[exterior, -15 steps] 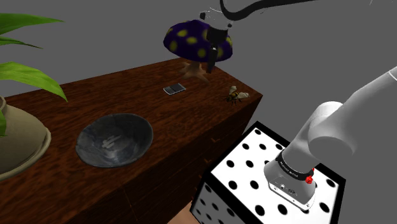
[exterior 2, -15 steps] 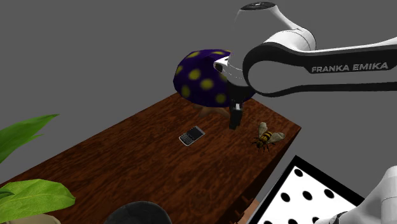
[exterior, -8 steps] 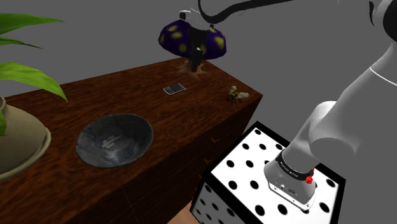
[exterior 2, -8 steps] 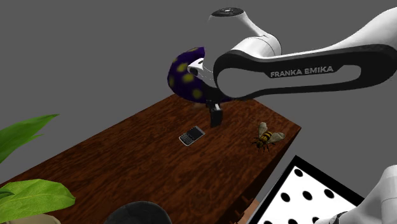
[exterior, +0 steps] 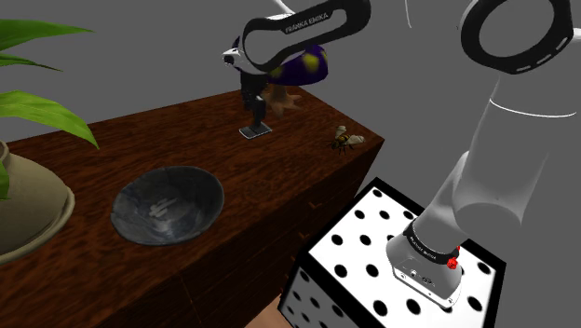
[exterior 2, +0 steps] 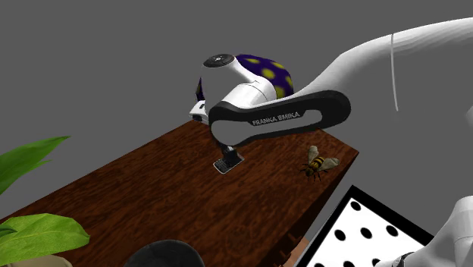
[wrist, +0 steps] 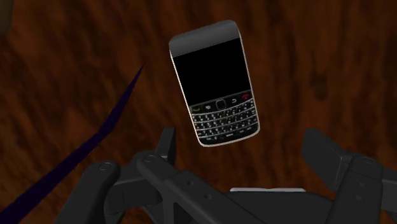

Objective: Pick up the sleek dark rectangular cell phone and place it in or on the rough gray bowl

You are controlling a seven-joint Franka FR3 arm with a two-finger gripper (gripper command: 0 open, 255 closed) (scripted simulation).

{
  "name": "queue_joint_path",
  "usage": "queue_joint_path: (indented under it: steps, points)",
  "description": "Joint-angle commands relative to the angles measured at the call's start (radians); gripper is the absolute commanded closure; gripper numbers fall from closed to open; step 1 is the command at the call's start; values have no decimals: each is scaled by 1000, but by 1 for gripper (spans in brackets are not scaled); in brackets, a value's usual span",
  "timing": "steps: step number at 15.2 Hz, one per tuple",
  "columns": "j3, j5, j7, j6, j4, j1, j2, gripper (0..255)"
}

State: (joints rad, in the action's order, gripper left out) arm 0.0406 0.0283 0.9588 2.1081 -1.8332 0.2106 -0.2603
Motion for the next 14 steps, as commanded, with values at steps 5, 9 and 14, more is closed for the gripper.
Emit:
queue_joint_path:
  steps: [5, 9, 14]
  points:
    - [8, 10, 25, 59, 9, 7, -79, 0]
    - [7, 12, 24, 100, -8, 7, -102, 0]
    - [7, 12, 24, 100, -8, 7, -103, 0]
